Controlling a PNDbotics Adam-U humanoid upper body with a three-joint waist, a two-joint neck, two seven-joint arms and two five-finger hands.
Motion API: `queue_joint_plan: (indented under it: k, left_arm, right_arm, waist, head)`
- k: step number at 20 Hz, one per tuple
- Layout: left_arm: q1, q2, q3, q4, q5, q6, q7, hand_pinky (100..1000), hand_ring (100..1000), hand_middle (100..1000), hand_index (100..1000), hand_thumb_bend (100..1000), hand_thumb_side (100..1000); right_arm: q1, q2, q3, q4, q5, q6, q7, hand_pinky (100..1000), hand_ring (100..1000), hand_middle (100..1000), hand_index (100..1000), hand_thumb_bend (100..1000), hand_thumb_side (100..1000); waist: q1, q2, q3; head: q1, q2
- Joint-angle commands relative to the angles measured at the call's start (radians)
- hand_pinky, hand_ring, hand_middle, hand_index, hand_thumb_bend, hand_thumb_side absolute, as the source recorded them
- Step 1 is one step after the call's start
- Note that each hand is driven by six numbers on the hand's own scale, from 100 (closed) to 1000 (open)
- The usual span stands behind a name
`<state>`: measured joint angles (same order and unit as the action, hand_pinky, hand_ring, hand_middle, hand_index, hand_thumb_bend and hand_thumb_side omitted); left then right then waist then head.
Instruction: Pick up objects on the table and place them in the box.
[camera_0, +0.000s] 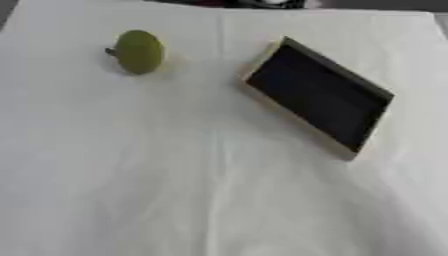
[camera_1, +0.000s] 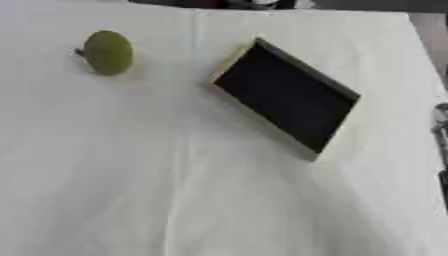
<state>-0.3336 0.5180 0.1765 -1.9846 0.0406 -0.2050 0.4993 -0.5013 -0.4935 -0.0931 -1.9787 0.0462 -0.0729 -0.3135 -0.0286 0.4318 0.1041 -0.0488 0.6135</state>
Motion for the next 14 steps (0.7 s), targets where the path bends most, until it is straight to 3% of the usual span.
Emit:
queue_joint_plan:
  k: [1,7,14]
  left_arm:
    - [-0.004,0.046,0.012,-0.015,-0.037,0.015,-0.003,692,758,768,840,478,565]
    - [-0.009,0.175,-0.02,-0.015,-0.237,0.083,-0.014,724,785,794,863,495,546]
    - [-0.001,0.347,-0.087,-0.015,-0.374,0.138,-0.072,765,809,812,891,527,565]
  right_arm:
    - [-0.007,-0.019,-0.012,-0.021,0.005,0.002,0.001,849,720,695,778,100,729]
    - [-0.006,-0.024,-0.008,-0.021,0.004,0.003,0.004,849,721,695,778,100,727]
    - [-0.01,-0.03,0.0,-0.021,0.004,0.003,0.012,849,721,695,778,100,723]
  waist:
    - [0.002,-0.028,-0.001]
    - [0.005,-0.032,-0.006]
    - [0.01,-0.037,-0.012]
  head:
    - [0.0,-0.007]
    - [0.001,-0.001]
    - [-0.002,0.002]
